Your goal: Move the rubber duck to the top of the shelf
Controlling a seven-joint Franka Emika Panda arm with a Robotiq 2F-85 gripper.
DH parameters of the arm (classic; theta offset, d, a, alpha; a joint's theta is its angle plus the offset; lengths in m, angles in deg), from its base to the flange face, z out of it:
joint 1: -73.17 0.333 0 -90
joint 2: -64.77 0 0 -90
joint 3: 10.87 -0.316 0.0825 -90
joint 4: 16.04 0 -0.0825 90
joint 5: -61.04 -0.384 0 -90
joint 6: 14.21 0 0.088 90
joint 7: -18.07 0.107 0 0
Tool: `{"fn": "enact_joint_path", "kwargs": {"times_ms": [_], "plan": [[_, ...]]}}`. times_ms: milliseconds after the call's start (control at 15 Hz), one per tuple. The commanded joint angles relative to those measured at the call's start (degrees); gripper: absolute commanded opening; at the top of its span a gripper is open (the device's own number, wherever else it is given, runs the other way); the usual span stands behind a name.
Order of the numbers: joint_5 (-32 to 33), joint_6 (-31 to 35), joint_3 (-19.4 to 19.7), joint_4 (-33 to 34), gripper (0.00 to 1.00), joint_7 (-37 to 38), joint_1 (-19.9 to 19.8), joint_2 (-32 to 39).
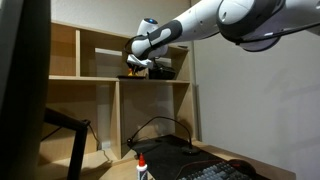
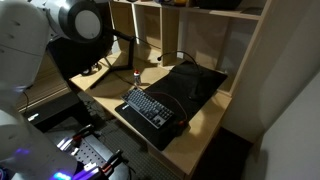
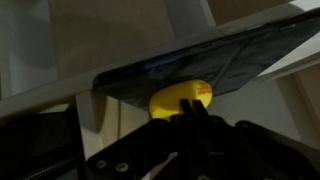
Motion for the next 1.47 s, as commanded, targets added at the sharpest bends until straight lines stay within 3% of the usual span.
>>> {"fn": "enact_joint_path", "kwargs": {"times_ms": [0, 467, 533, 600, 933, 1067, 1267, 1400], "plan": [[-1.17, -2.85, -1.57, 1.02, 0.0, -2.22, -0.3, -1.73], [-1.78, -8.14, -2.96, -5.49, 0.0, -0.18, -1.52, -13.27], [-1.9, -9.57, -2.78, -5.97, 0.26, 0.44, -1.51, -14.3], [-2.96, -12.06, -3.34, -6.19, 0.27, 0.03, -1.72, -15.07], [-6.91, -27.13, -3.12, -0.42, 0.62, 1.76, -0.35, -13.2], [-7.91, -27.41, -3.21, 1.25, 0.76, 2.96, 0.18, -11.76], [-5.67, -20.99, -2.27, 1.87, 0.97, 5.98, 2.06, -9.0], [-2.99, -16.68, -1.01, 3.17, 1.0, 8.07, 3.44, -5.99]]}}
